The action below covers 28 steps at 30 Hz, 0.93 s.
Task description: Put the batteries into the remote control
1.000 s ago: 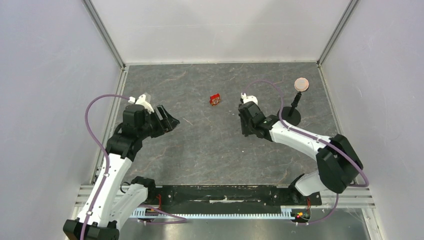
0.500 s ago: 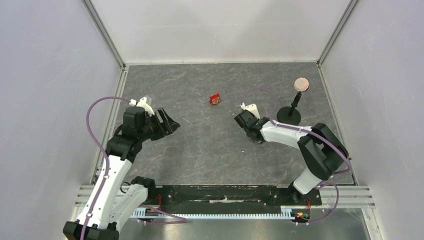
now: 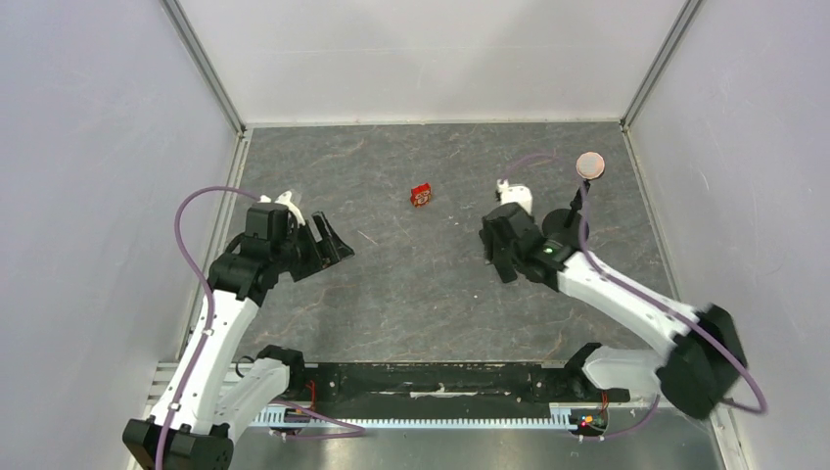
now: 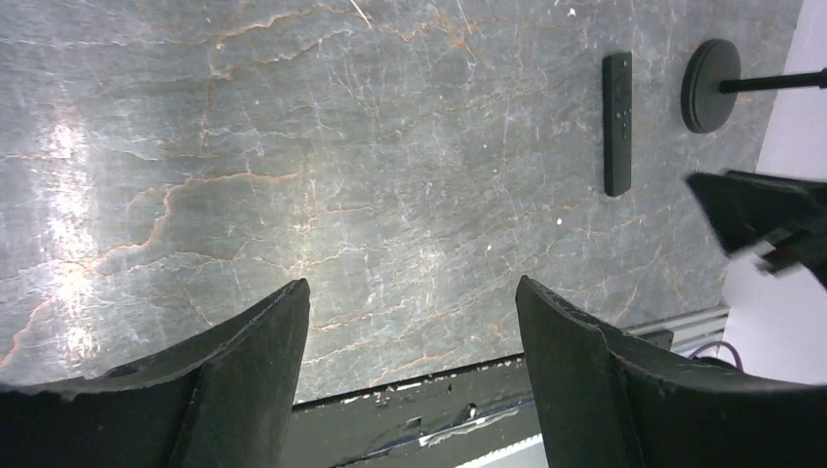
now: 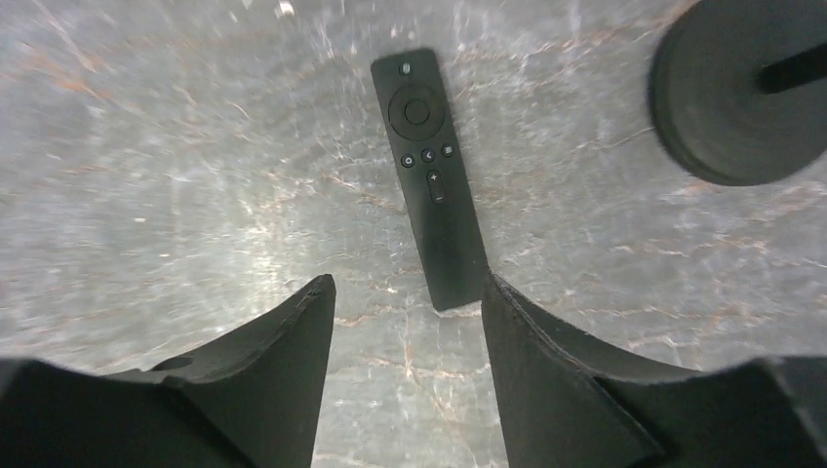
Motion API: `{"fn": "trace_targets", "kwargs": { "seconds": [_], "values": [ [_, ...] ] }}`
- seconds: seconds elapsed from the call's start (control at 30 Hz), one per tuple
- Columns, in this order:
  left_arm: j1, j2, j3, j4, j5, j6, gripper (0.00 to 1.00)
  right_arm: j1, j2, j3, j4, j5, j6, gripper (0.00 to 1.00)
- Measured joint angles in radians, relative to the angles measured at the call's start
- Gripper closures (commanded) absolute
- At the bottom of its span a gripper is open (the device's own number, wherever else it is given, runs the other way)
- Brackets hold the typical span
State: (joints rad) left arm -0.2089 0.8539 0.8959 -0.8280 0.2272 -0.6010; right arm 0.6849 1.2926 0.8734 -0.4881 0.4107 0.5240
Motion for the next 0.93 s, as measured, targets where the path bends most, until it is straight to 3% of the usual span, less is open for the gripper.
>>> {"fn": "trace_targets", "kwargs": {
  "seconds": [0.1, 0.2, 0.23, 0.43, 0.63, 0.93],
  "values": [
    [0.000, -0.021, 0.009, -0.018, -0.020, -0.018, 0.14, 0.000, -0.196, 0.000, -0.043, 0.047, 0.025, 0.32],
    [0.000, -0.084, 0.008, -0.026, -0.027, -0.032, 0.14, -0.002, -0.404, -0.005, -0.082, 0.133, 0.056, 0.05],
    [0.000, -0.119, 0.007, -0.026, -0.028, -0.035, 0.14, -0.002, -0.473, -0.009, -0.097, 0.161, 0.071, 0.02],
    [0.000, -0.354, -0.004, -0.023, -0.043, -0.070, 0.14, -0.005, -0.803, -0.005, -0.266, 0.339, 0.136, 0.02],
    [0.000, -0.409, -0.018, -0.061, -0.043, -0.086, 0.14, -0.006, -0.940, 0.063, -0.416, 0.457, 0.156, 0.02],
    [0.000, -0.542, -0.015, -0.147, -0.068, -0.087, 0.14, -0.006, -1.036, 0.147, -0.462, 0.567, 0.126, 0.02]
  ]
}}
